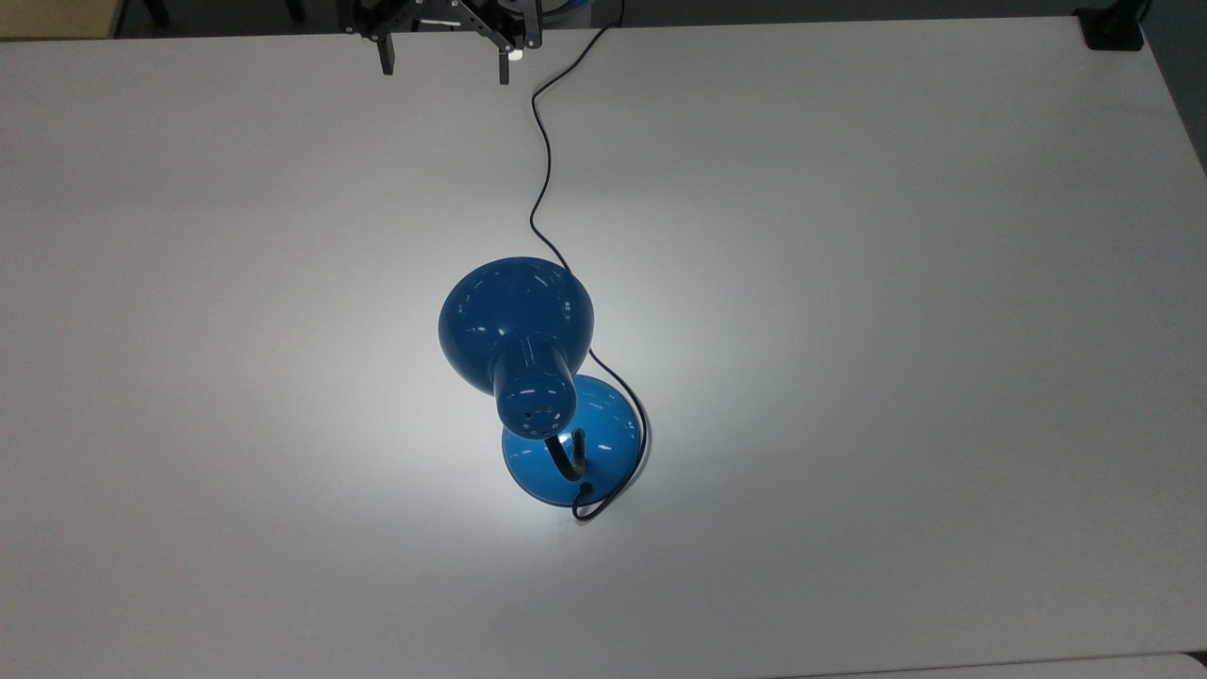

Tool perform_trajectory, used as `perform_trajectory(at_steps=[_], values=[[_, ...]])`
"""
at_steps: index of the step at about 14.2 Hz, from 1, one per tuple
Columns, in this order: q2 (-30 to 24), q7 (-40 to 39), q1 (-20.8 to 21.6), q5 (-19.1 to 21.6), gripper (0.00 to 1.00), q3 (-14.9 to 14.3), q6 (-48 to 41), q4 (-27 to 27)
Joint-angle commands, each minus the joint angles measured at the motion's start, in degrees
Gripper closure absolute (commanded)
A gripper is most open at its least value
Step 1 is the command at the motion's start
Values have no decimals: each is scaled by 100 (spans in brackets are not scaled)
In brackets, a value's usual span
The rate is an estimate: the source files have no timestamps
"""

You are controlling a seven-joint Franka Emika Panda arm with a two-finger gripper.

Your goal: Turn off the lamp

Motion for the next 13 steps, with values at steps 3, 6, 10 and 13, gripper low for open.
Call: perform_trajectory(at_steps=[3,6,10,13], values=[[50,-131,-55,47,18,-11,-169,143],[68,-139,-46,47,91,-2,-151,134],[68,-139,-37,47,100,7,-151,116],[112,-157,-11,47,100,7,-134,108]])
